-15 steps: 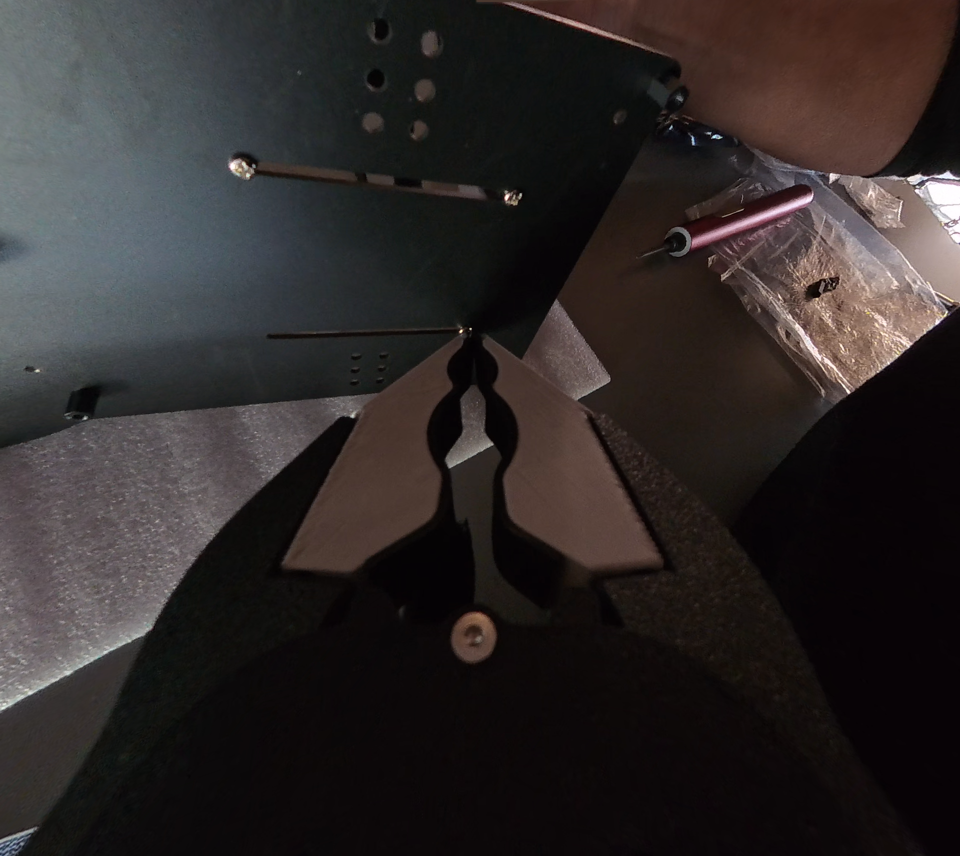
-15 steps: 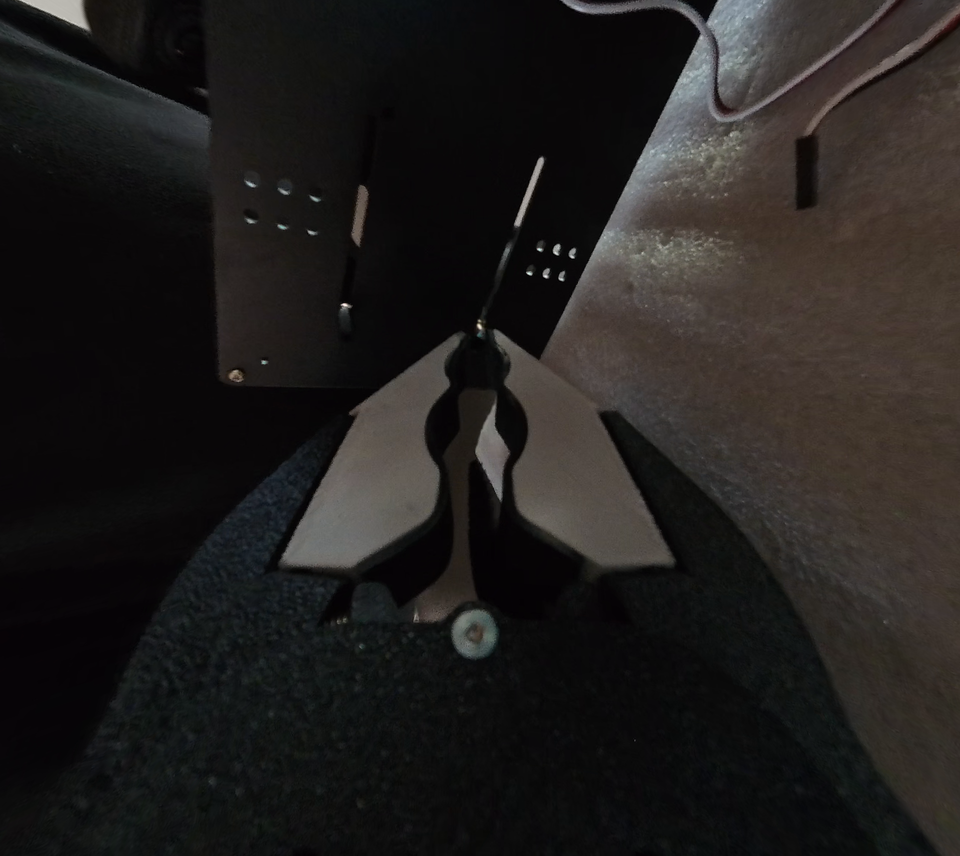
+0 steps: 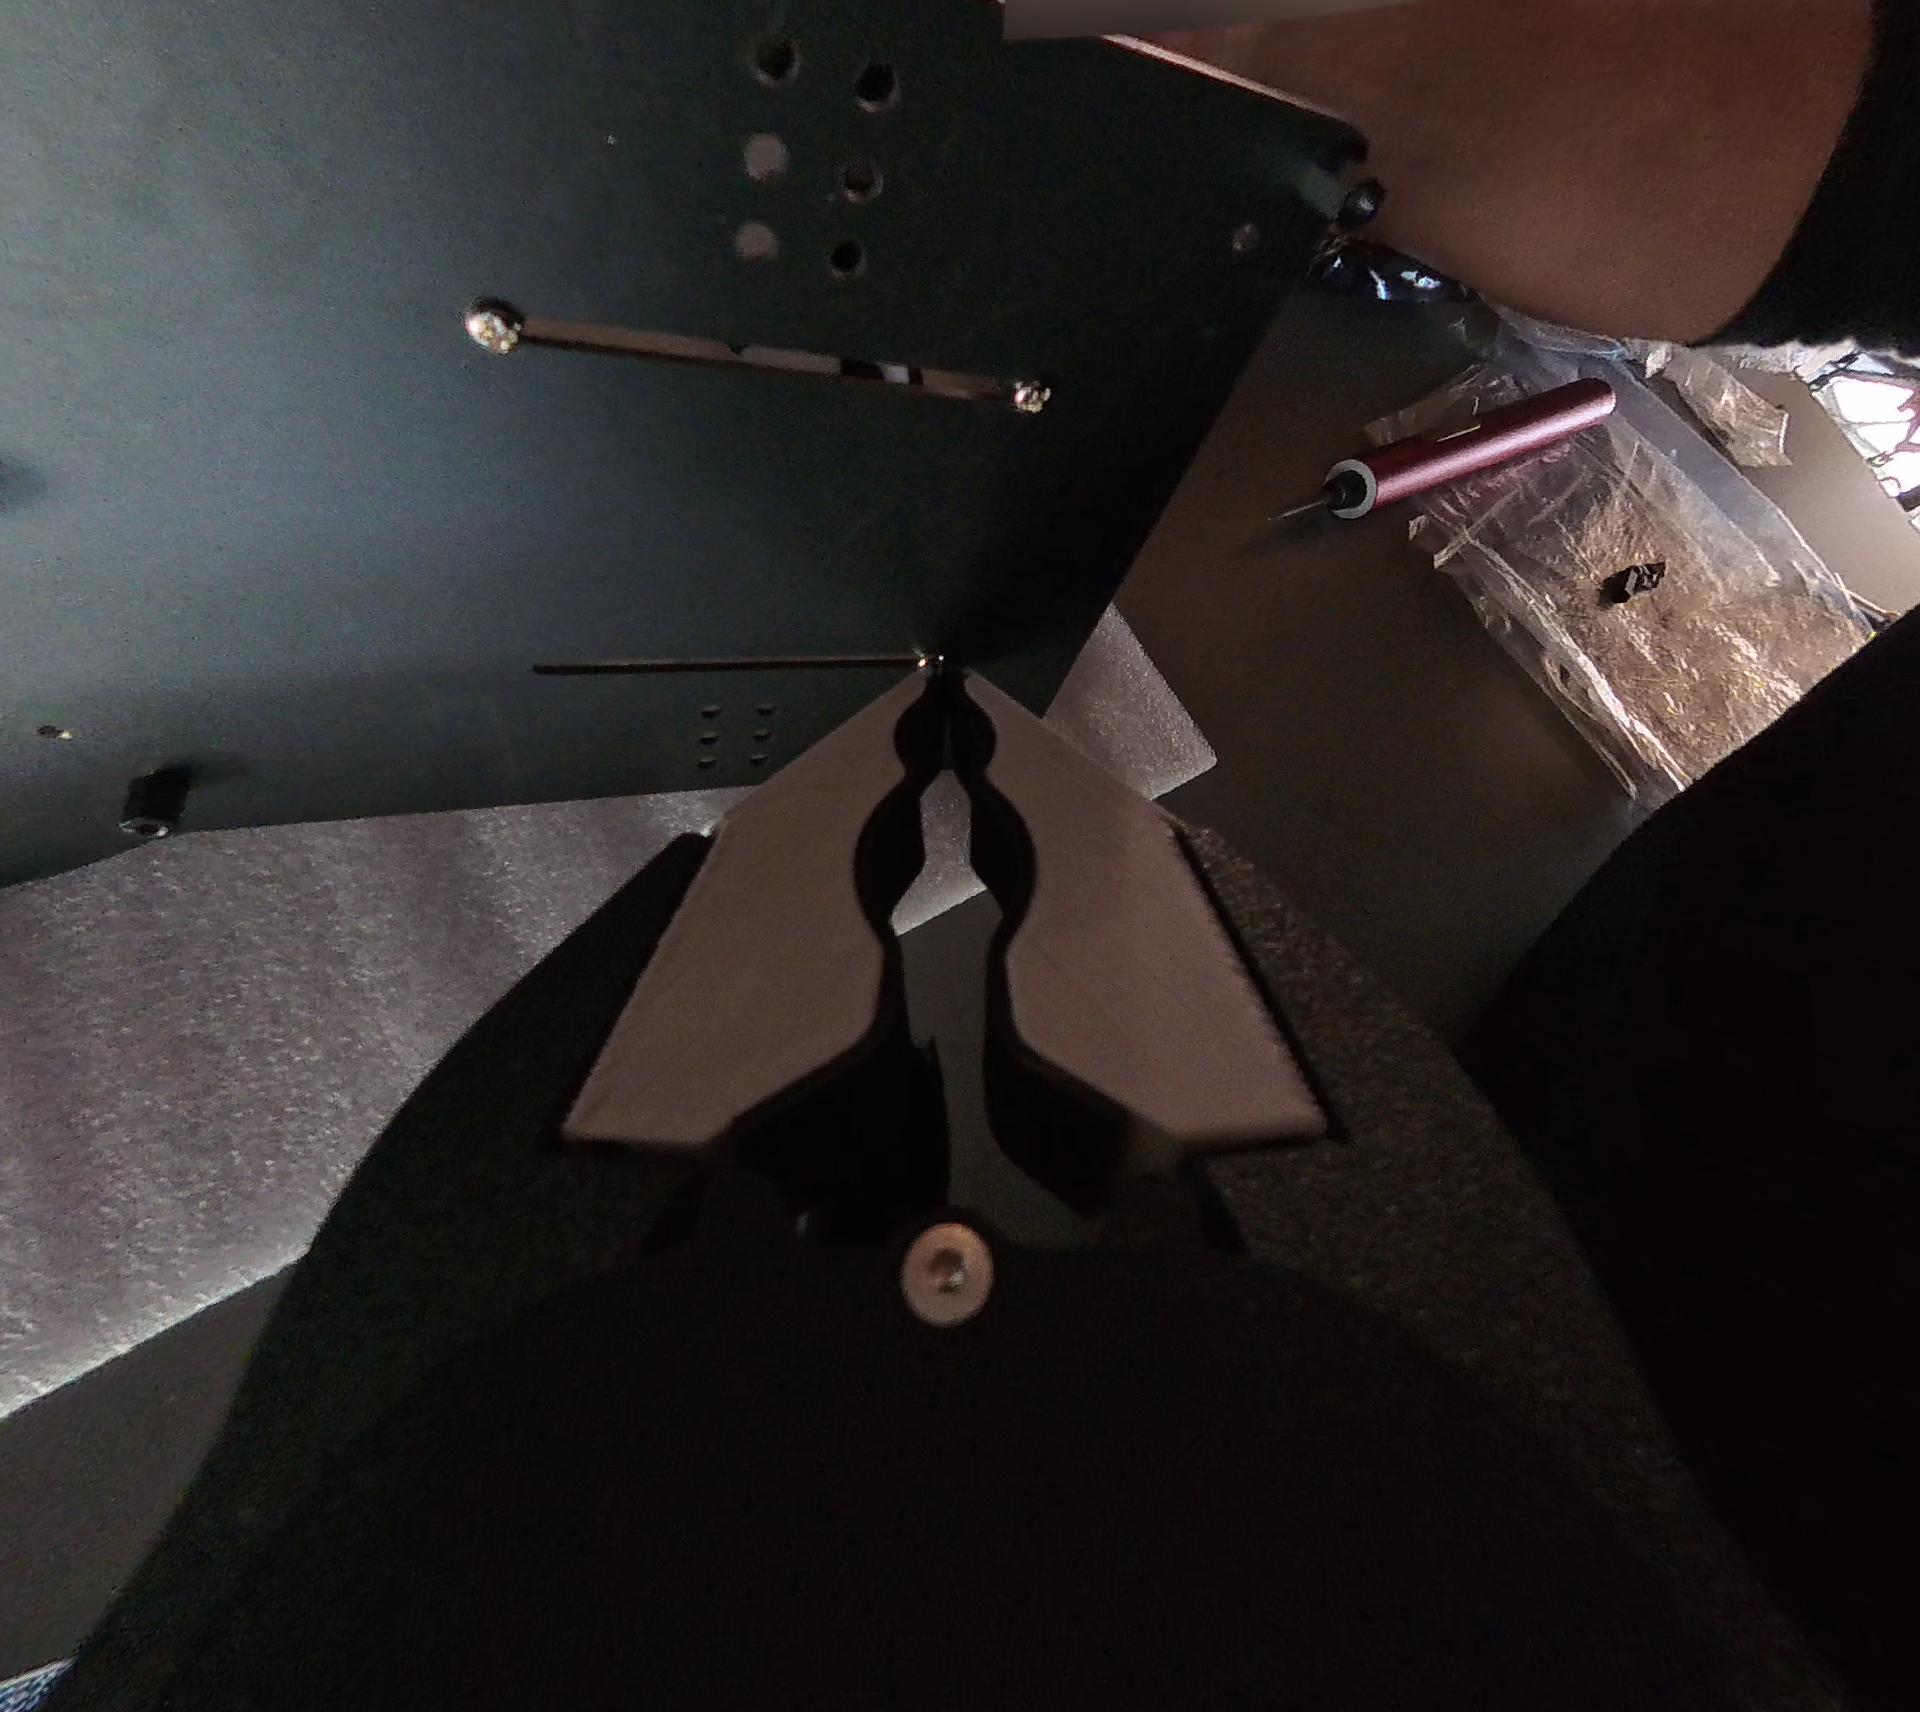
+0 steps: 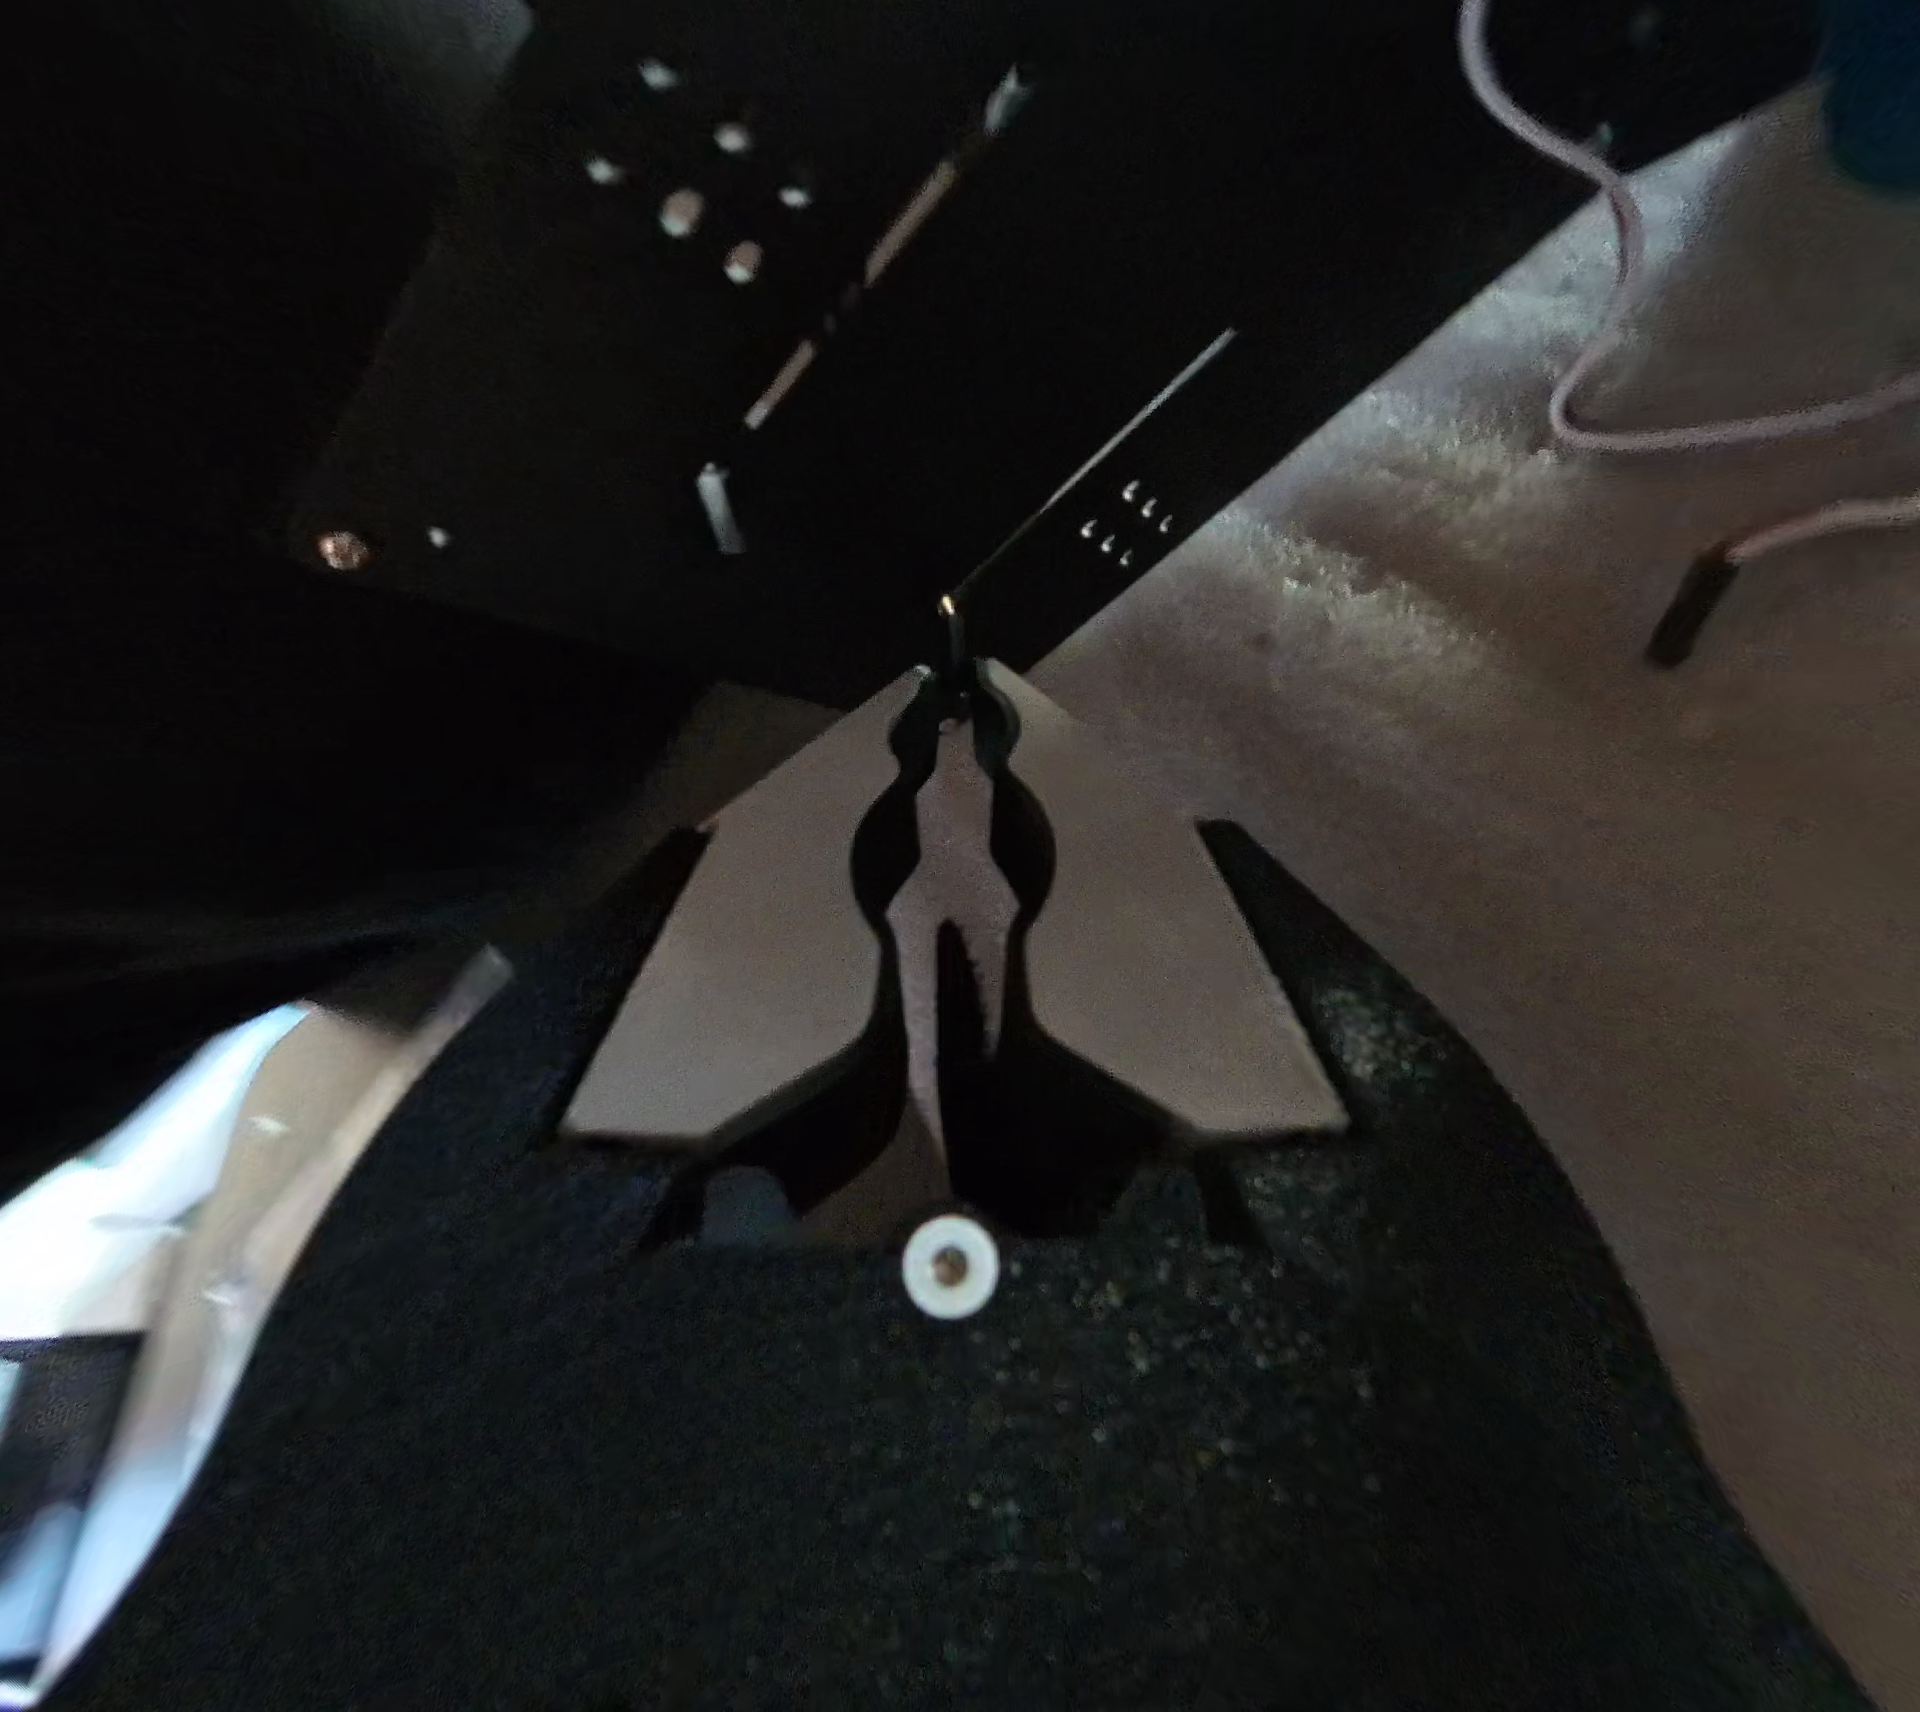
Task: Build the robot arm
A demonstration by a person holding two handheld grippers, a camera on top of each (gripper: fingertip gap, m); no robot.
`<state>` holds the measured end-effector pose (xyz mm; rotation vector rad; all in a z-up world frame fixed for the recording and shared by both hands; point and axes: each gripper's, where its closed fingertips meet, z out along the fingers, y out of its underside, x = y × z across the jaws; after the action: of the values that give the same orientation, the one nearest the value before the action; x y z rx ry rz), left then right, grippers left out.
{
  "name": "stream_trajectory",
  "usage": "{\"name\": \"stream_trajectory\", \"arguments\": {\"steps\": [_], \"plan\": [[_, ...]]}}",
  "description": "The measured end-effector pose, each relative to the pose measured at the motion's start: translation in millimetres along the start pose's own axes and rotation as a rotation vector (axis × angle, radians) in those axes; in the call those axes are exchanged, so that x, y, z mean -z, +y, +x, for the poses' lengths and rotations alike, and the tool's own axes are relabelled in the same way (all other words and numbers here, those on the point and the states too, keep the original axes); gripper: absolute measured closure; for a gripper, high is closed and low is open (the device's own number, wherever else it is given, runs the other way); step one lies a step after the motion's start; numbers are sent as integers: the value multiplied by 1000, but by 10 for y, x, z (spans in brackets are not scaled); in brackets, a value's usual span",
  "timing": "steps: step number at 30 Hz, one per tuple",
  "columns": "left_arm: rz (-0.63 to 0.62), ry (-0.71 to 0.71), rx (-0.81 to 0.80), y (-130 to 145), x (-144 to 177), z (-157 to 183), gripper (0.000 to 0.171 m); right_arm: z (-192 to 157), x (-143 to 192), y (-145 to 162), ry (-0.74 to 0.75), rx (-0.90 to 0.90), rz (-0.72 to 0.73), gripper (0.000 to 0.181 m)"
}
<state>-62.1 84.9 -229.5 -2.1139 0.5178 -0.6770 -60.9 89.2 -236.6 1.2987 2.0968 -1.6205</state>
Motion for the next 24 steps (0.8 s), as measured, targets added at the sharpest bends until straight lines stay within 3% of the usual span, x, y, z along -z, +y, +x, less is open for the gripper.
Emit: {"name": "stream_trajectory", "arguments": {"steps": [8,24], "plan": [[1,13,35,5,8,-2,171,81,-17,-24,363,693,-131,176],[11,67,155,-1,19,-5,171,96,62,-87,905,1175,-308,176]]}}
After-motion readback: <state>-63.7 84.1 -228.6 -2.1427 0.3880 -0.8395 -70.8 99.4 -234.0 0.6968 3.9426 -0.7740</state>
